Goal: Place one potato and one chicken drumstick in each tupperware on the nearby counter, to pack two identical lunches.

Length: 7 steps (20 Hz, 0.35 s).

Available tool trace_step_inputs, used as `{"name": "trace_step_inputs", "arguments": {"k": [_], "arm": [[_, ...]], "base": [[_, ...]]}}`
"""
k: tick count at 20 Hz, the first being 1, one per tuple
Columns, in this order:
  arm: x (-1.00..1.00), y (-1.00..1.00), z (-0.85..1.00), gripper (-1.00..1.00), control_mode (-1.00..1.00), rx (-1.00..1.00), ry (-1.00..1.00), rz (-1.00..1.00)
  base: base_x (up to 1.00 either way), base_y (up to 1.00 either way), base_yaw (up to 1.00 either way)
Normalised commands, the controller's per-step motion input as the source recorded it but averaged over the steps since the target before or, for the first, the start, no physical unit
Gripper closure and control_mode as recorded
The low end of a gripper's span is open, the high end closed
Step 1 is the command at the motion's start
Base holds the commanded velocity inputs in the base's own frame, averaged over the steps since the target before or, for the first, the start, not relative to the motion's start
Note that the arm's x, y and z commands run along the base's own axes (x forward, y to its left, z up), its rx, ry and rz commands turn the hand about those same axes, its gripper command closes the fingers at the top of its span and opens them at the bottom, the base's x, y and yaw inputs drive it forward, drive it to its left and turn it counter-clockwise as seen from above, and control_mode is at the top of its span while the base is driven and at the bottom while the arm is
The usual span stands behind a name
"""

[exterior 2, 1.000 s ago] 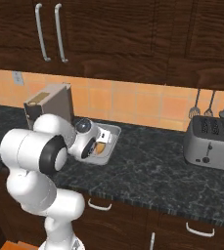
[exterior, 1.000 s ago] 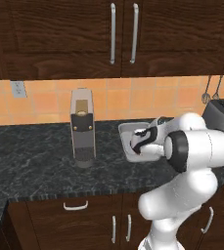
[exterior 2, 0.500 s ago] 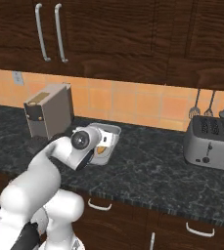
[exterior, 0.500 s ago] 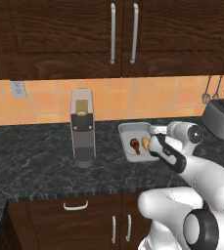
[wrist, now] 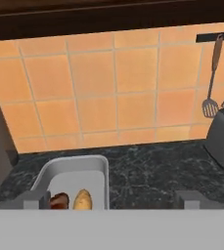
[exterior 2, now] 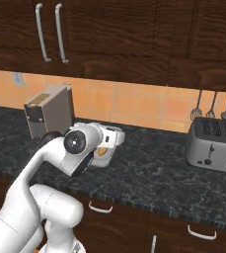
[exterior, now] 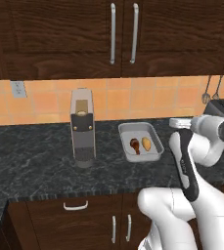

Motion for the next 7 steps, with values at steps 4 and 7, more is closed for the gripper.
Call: {"name": "trace_step_inputs", "arguments": {"k": [4,7], "arm": [[-0.46,-0.33,0.51,-1.0,-1.0,0.06,-0.03,0.0],[-0.41,-0.5,0.0,-1.0,-1.0,0.23,-0.14,0.0]], "base": [[0.0,0.0,0.0],[0.0,0.0,0.0]]}}
